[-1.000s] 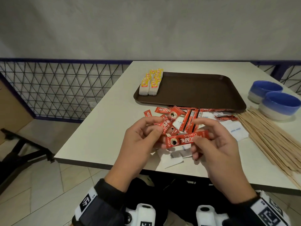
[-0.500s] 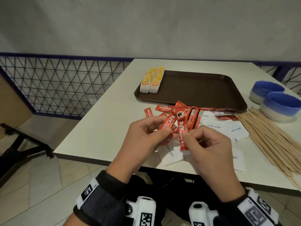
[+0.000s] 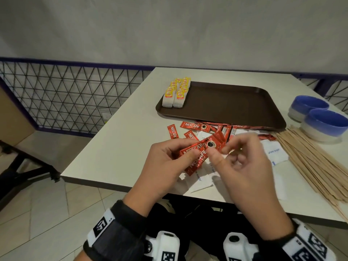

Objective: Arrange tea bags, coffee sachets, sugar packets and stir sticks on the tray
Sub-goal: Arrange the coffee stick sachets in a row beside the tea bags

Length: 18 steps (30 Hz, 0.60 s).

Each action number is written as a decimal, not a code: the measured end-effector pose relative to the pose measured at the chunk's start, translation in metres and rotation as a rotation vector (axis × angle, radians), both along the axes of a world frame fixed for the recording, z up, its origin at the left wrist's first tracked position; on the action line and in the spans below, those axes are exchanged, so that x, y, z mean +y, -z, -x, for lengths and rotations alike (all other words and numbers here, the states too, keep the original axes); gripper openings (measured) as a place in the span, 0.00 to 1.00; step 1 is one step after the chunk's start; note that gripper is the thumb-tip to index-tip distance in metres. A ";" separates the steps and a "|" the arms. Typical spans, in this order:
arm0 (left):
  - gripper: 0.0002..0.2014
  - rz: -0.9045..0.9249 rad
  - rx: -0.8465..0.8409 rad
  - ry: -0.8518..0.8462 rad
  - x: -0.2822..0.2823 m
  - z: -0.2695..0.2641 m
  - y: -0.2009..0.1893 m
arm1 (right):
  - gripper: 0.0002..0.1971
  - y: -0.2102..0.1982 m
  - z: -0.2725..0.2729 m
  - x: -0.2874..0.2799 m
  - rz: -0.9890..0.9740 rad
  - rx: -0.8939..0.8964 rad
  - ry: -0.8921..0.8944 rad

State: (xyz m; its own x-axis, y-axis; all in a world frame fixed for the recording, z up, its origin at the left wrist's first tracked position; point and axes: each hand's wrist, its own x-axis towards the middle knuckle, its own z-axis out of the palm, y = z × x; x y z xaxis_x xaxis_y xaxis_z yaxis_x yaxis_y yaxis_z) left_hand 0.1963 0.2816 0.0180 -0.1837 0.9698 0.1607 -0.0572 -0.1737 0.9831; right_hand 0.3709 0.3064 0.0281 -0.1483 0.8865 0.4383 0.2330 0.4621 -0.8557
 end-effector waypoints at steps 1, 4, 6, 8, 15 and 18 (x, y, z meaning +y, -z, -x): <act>0.10 -0.003 0.036 0.005 -0.001 0.000 0.000 | 0.16 -0.006 -0.003 0.002 0.051 0.063 -0.019; 0.11 0.000 0.115 0.027 -0.003 -0.001 0.000 | 0.17 -0.017 -0.007 0.011 0.117 -0.033 -0.112; 0.15 -0.007 0.085 0.036 -0.003 -0.001 -0.001 | 0.13 -0.021 -0.008 0.015 0.122 -0.087 -0.146; 0.21 -0.006 0.037 0.038 -0.004 0.001 -0.002 | 0.12 -0.022 -0.009 0.016 0.146 -0.030 -0.152; 0.21 -0.019 0.013 0.009 -0.004 0.004 -0.001 | 0.10 -0.020 -0.009 0.017 0.227 0.015 -0.136; 0.19 -0.038 0.029 -0.003 -0.004 0.002 -0.001 | 0.10 -0.021 -0.012 0.019 0.217 -0.025 -0.161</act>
